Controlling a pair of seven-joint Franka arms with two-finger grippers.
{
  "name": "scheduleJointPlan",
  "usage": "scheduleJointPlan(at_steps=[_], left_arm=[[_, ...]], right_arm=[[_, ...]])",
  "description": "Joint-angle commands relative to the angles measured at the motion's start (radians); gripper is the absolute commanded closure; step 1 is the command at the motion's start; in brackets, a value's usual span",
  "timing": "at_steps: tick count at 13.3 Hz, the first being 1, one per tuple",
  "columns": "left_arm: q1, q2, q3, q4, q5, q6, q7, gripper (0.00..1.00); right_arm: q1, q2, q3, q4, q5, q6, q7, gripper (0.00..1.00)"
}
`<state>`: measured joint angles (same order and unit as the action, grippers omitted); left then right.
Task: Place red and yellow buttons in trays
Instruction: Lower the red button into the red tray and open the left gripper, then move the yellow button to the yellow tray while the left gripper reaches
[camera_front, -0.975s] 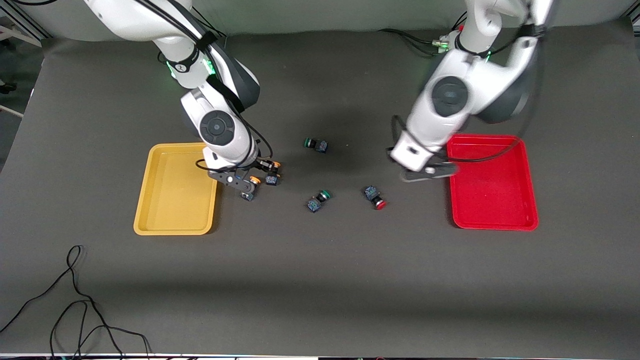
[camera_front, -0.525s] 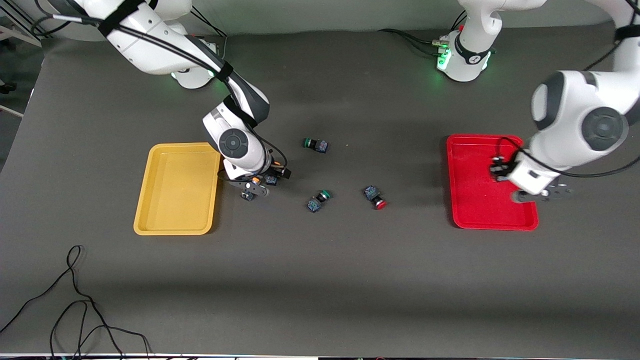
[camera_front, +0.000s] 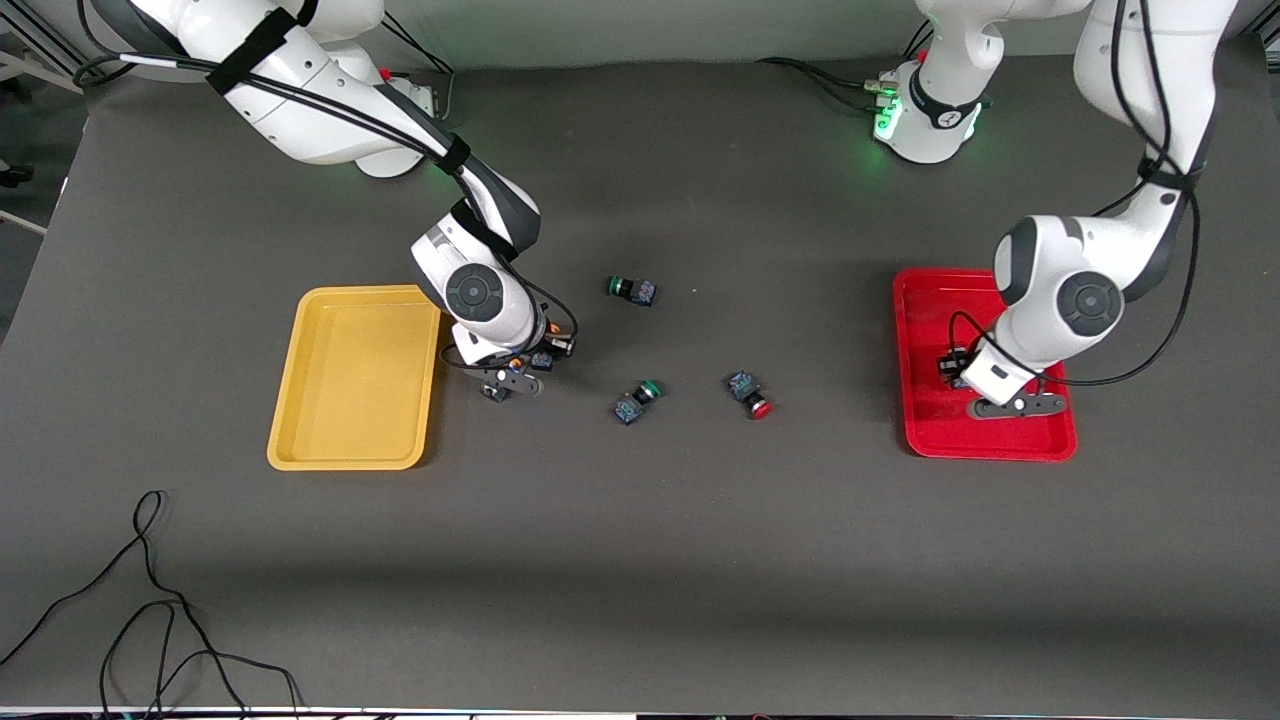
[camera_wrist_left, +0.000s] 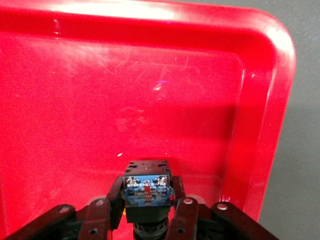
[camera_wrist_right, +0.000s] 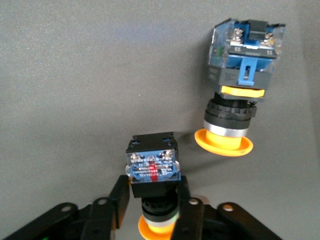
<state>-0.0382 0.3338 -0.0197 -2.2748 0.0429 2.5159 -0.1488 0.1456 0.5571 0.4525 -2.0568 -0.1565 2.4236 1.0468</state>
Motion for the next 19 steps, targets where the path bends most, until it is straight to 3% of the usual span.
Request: scheduleJointPlan(at_steps=[1,6,8,11,12,15,17,19], left_arm=[[-0.002,-0.044,0.006,0.017,0.014,-0.037,0.024,0.0],[-0.008,-0.116,0.0,0.288,0.0,-0.464,0.028,0.0],[-0.047,-0.118,-0.006,0.372,-0.02,-0.528,-0.017,0.0],[-0.19,-0.093,-0.006,0.44,-0.051,-0.528,-0.271,0.0],[-0.242,-0.079,-0.006,0.455,-0.051,-0.516,-0.358,0.0],[-0.388,0.028,-0.006,0.555,-0.055,-0.496,-0.588,0.0],[-0.462,0.112,-0.006,0.564,-0.054,-0.368,-0.807,0.0],[-0.505,0.209,-0.005,0.561,-0.038,-0.258,-0.975,0.0]], right_arm=[[-0.004,-0.009,0.0,-0.008,-0.026,0.015,0.001,0.81],[-0.011,-0.159,0.003,0.007,-0.017,-0.187,-0.011,0.85],[-0.014,-0.222,0.003,0.006,-0.015,-0.271,-0.022,0.85],[-0.088,-0.337,-0.017,-0.069,-0.014,-0.313,-0.201,0.85],[-0.099,-0.391,-0.046,-0.104,-0.014,-0.317,-0.281,0.85],[-0.098,-0.514,-0.251,-0.204,0.033,-0.327,-0.573,0.85],[-0.096,-0.51,-0.397,-0.259,0.087,-0.27,-0.788,0.85],[-0.096,-0.49,-0.469,-0.34,0.089,-0.151,-0.876,0.84]])
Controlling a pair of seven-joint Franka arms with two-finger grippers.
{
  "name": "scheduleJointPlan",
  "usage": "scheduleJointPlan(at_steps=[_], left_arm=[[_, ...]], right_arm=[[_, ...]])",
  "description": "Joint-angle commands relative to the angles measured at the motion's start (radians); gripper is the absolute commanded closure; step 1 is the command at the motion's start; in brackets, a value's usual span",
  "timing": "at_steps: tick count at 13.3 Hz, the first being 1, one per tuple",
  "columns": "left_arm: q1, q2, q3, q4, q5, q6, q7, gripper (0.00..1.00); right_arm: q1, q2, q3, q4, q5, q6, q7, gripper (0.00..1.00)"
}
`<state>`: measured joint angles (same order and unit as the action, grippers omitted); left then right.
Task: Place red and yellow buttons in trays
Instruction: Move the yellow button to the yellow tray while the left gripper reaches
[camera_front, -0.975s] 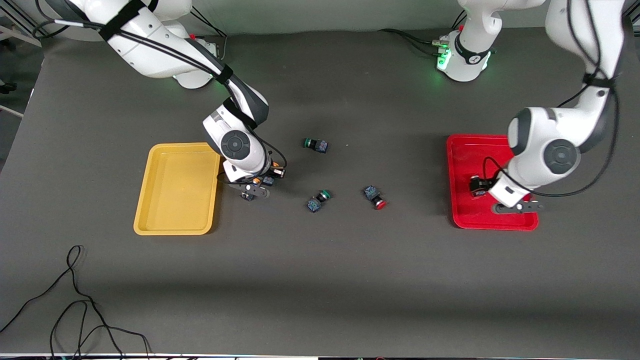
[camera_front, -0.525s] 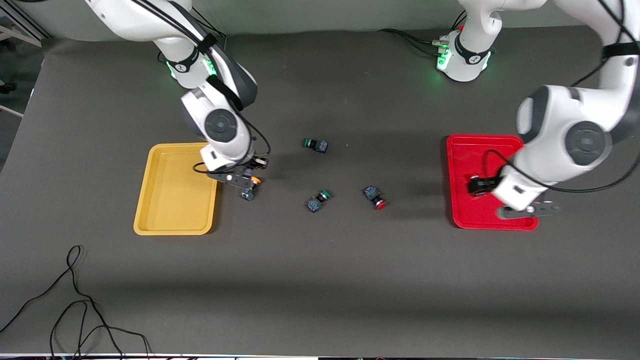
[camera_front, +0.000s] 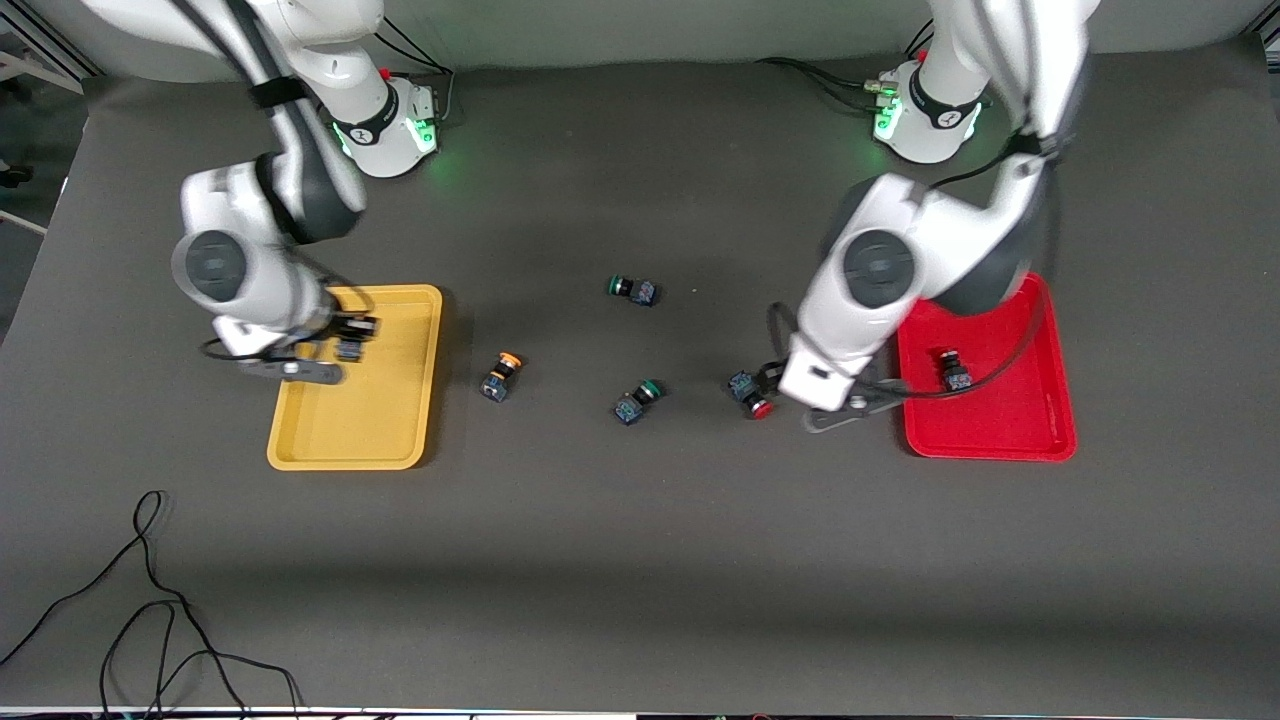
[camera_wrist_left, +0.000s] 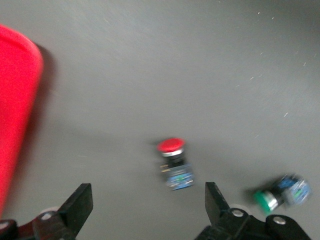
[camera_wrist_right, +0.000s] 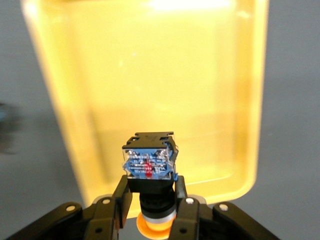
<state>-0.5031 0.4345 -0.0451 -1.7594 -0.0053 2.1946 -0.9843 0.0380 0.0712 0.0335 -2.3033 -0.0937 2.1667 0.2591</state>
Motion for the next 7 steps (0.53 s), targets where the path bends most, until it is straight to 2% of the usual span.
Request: scheduleJointPlan(at_steps=[1,3,4,6,7], left_arm=[[-0.047,0.15,0.021,0.047,0.01,0.082,-0.175,0.0],[-0.049,0.196,0.021,0.046,0.01,0.114,-0.212,0.0],[-0.049,0.213,0.021,0.047,0.011,0.125,-0.227,0.0],[-0.049,0.228,0.024,0.046,0.013,0.142,-0.229,0.03],[-0.049,0.233,0.024,0.047,0.013,0.142,-0.229,0.16]], right_arm=[[0.008,0.022,-0.063,-0.123,0.026,0.16,-0.113,0.83],[0.008,0.096,-0.102,-0.134,0.026,0.249,-0.15,0.82],[0.007,0.111,-0.104,-0.134,0.028,0.255,-0.15,0.7],[0.008,0.101,-0.104,-0.134,0.078,0.242,-0.15,0.01],[0.01,0.09,-0.103,-0.131,0.081,0.228,-0.15,0.0]])
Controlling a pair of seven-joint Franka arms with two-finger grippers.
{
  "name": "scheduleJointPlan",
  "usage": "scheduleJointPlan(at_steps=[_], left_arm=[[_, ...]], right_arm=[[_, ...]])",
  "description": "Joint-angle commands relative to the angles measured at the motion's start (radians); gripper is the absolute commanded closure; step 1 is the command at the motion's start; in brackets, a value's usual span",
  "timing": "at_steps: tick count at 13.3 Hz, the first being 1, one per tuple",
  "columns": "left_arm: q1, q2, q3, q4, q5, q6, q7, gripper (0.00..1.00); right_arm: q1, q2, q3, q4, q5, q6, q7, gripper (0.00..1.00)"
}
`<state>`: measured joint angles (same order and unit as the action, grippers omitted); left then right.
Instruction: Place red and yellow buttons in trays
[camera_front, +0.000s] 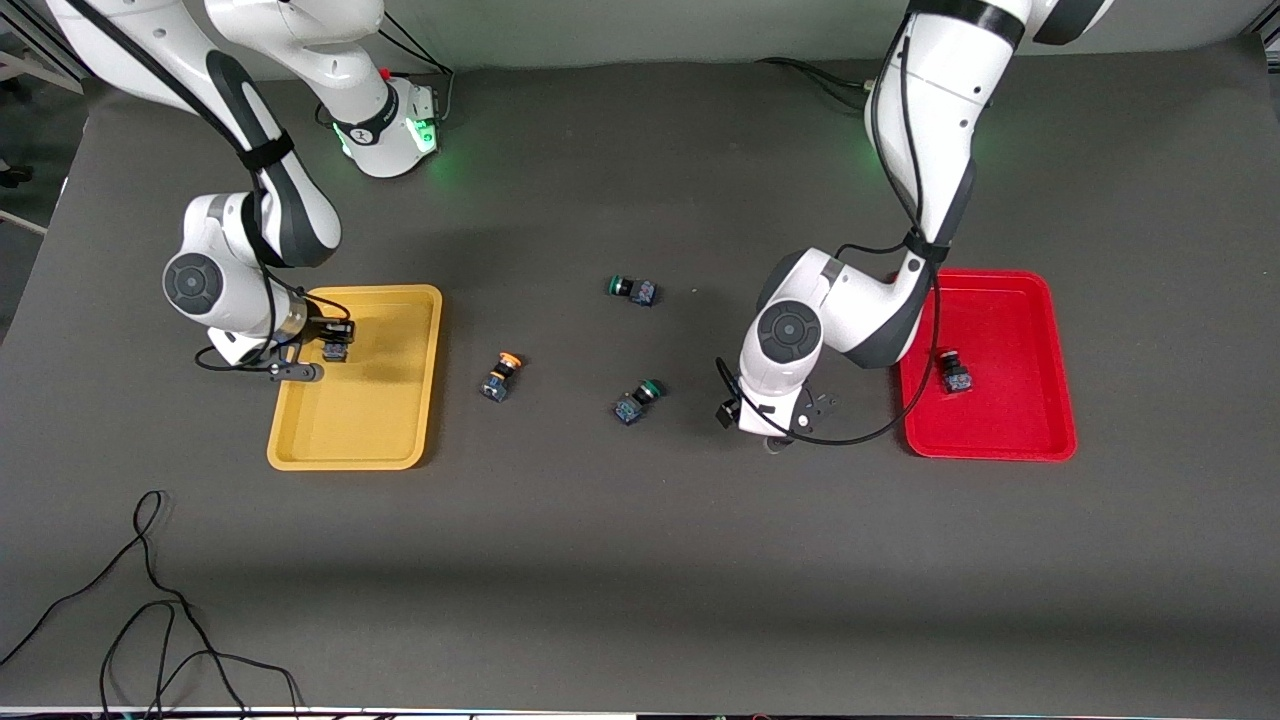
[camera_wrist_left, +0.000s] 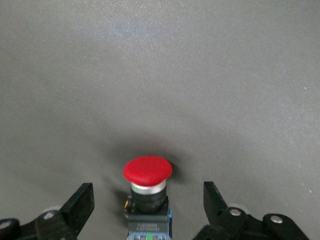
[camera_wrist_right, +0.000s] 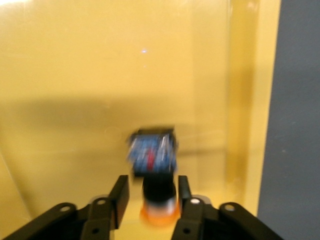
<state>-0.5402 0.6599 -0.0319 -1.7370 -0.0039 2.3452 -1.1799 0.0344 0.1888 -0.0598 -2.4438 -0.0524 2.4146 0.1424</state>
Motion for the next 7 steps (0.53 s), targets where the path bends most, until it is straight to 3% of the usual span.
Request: scheduleJointPlan(at_steps=[1,2,3,5,7], left_arm=[[-0.012,0.007,0.01,0.025,0.013,-0.009,-0.032,0.44],[-0.012,0.009,0.01,0.025,0.013,-0.009,-0.032,0.64],[-0.012,0.012,0.01,0.025,0.013,-0.009,-0.032,0.76],[-0.012,0.014,0.01,0.025,0.012,-0.009,-0.032,0.88],[-0.012,0.015,0.012,0.025,0.013,-0.009,-0.032,0.93]], right_arm=[[0.013,-0.035,-0.008,0.015,0.042,-0.04,-0.03,0.0],[0.013,-0.048,-0.002,0.022,0.042,-0.06,-0.02,0.0],[0.019,-0.06,0.002,0.037,0.049,-0.074,-0.015,0.0],[0.019,-0.071,0.075,0.11,0.138,-0.118,0.005,0.0],[0.019,-0.043,0.145,0.227,0.196,-0.187,0.095,0.0]])
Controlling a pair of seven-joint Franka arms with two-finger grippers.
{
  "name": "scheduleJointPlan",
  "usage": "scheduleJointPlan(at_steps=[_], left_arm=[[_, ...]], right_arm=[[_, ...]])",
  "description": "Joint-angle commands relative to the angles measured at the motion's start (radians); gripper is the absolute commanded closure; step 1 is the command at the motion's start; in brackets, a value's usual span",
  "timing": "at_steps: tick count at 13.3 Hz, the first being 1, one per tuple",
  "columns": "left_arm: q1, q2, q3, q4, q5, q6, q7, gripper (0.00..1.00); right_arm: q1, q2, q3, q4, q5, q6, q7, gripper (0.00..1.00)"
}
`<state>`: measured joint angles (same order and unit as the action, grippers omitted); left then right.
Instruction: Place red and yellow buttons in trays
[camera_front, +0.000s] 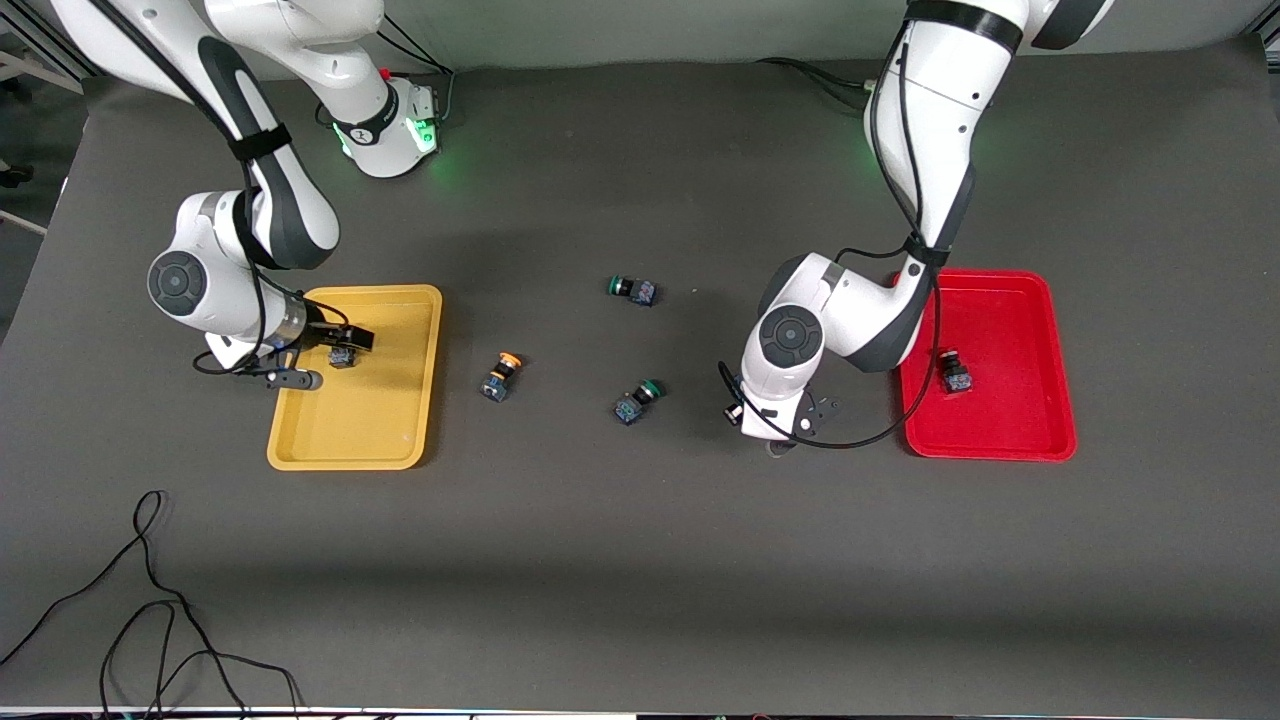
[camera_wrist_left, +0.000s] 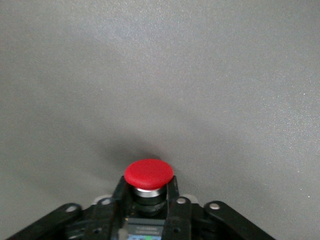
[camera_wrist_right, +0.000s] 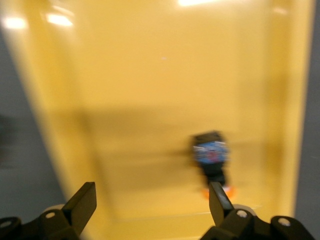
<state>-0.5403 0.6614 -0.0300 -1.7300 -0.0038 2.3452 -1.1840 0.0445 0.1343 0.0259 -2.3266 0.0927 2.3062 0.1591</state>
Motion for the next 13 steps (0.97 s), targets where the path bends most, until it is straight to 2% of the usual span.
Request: scheduleJointPlan(at_steps=[1,3,5,6,10,13], left_arm=[[-0.01,0.012,0.012,0.021,0.012,-0.01,-0.026,0.94],[-0.001,-0.009,0.015,0.056,0.013,-0.045,-0.013,0.94],[0.026,-0.086,0.012,0.111,0.002,-0.2,0.087,0.94],[0.051,-0.126,0.01,0.13,-0.005,-0.286,0.177,0.95],[0.225,-0.301,0.008,0.104,-0.047,-0.585,0.686,0.97],[0.426,-0.457,0.015,-0.032,-0.032,-0.65,1.037,0.97]], right_arm=[[0.009,0.034,0.115,0.172,0.051,-0.099,0.152,0.0],[0.009,0.088,0.196,0.284,0.051,-0.126,0.313,0.0],[0.011,0.152,0.252,0.358,0.045,-0.122,0.419,0.0],[0.011,0.189,0.255,0.386,0.044,-0.116,0.441,0.0],[0.021,0.274,0.276,0.351,0.041,0.001,0.497,0.0],[0.06,0.315,0.278,0.265,0.039,0.14,0.569,0.0]])
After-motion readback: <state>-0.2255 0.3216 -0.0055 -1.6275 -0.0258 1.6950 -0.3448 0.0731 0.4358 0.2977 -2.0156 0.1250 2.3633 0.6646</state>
